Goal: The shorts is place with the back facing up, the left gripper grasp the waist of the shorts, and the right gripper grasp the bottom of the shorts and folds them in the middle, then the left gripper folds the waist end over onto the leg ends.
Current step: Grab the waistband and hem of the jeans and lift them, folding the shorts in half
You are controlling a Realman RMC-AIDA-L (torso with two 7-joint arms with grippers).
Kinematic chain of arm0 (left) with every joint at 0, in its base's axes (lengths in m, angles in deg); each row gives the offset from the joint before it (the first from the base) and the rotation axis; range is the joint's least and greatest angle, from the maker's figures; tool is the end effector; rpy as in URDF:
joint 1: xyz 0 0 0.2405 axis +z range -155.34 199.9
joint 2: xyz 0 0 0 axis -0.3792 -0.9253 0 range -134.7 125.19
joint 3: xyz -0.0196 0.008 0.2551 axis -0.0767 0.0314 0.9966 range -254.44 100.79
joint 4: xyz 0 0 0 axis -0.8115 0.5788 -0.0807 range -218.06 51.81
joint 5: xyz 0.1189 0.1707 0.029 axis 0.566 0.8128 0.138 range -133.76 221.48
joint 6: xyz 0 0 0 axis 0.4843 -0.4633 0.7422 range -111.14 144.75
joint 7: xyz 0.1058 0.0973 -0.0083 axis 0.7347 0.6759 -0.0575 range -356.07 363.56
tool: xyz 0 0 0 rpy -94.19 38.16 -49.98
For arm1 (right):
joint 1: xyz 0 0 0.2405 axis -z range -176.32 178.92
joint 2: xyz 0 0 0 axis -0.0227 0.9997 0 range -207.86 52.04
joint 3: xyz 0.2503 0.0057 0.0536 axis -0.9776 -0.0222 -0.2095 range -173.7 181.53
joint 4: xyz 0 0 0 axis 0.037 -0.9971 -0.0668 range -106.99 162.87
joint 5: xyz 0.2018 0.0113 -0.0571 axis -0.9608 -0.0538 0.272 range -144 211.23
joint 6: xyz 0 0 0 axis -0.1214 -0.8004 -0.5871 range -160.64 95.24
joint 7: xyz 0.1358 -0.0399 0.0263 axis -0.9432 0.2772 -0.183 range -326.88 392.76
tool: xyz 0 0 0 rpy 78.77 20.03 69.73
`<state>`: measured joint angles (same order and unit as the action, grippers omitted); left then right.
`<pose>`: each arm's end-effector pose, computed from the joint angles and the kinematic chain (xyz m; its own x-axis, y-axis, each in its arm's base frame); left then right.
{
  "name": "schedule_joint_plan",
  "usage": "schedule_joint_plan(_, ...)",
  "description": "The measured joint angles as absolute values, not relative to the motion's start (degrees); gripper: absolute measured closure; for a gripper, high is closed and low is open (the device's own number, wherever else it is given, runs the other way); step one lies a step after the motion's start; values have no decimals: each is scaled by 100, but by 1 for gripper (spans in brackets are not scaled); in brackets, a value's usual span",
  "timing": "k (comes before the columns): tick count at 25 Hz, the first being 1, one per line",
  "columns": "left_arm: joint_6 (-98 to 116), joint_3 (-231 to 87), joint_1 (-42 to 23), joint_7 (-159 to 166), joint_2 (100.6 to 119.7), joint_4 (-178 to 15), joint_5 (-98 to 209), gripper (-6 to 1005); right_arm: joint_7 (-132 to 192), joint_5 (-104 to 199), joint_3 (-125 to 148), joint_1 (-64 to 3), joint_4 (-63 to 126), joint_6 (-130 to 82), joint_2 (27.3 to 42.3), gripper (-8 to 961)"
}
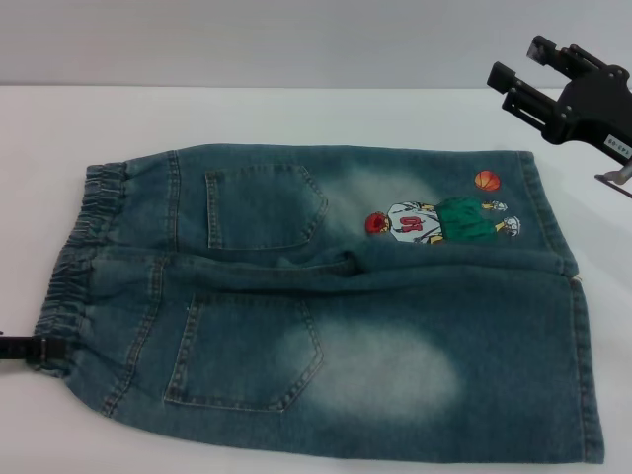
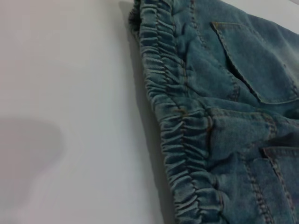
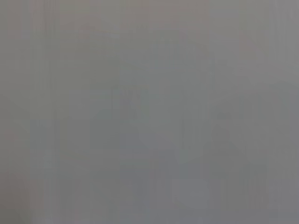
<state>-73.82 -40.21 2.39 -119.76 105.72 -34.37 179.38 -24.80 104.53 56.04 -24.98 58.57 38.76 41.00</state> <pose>-0.3727 0.2774 0.0865 0.2962 0.9101 0.2899 0.9490 -0.2460 -0.1974 0.2626 0.3666 0.0229 0.6521 -0.0190 -0.7579 -0.5743 -0.6650 -0.4775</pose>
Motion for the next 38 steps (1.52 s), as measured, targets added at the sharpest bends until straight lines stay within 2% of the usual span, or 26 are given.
schedule_joint_plan(4,-7386,-4009,186,-11967,10625,-3476,17948,254,-2480,10453,5604,-2498,5853,3876,4100,299)
schedule_joint_plan(28,-7692,-3957,-51,-11927,10652,-3438,17947,255,-2471,10453,5542,-2428,5817,3930,4100,301)
schedule_joint_plan(33,-7658,-3867,-97,-11916,10623,-3458,17956,400,-2471,10454,5465,-2383,5817,3947,4101,299)
schedule_joint_plan(38,-7668,-3867,-110,-11931,10607,-3423,17963,644,-2471,10454,5453,-2371,5817,3978,4107,299)
